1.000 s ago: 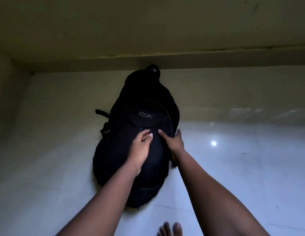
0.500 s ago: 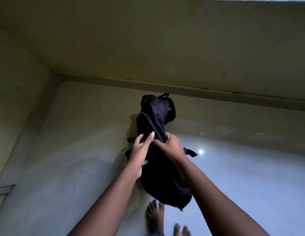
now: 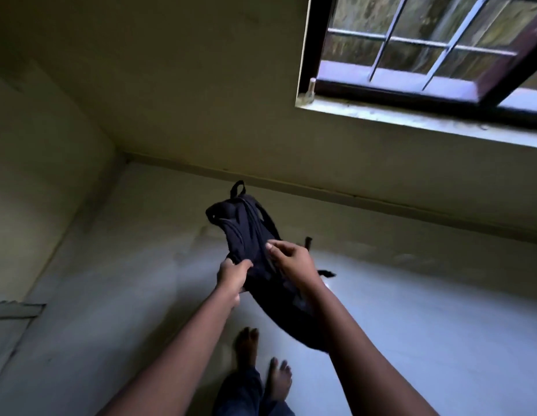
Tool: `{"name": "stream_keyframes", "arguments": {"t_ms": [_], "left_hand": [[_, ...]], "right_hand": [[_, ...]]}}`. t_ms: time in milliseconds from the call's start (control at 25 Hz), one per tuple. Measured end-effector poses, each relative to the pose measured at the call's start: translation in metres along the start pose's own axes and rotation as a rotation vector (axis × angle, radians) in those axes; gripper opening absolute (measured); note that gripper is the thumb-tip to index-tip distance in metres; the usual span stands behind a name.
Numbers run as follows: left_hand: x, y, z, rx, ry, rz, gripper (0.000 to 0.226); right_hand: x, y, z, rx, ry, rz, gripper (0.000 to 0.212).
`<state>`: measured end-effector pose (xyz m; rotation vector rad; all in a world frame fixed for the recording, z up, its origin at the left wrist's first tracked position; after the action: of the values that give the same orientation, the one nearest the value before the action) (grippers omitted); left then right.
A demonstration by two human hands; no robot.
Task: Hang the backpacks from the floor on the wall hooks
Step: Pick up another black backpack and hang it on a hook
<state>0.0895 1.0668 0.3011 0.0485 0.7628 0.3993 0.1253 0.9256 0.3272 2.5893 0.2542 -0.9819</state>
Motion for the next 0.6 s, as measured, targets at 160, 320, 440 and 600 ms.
{"name": "stream_keyframes", "arguments": {"t_ms": [160,320,440,600], "left_hand": [[-0.042,0.004,0.019,0.37,-0.236,-0.189,0.043],[-0.082,0.014,0.034,0.653,-0.438,-0.327,0.051],[-0.1,0.026,0.051,0.479,-0.345,-0.462,0.058],[-0.111,0.049,0.087,0.512,-0.557,-0.103,0.039]], "right_hand": [[-0.021,-0.018,-0.027,0.277,-0.177,-0.096,0.081],[-0.035,-0.017,-0.039,0.13,-0.248,0.147,0.075],[-0.049,-0.006,-0.039,-0.077,-0.182,0.207,0.059],[-0.066,0.008,-0.04,-0.172,0.019,0.174,0.044]]}}
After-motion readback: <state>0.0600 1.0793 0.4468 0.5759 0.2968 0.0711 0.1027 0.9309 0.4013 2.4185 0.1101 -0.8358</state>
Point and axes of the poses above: each hand's wrist, its own x-axis towards the middle knuckle, its own y-axis out of the back of the hand, z = x × y, the point moved 5 cm from there along x, towards the middle knuckle, and after that the axes turned 10 degrees about -y, right-handed, at the moved point
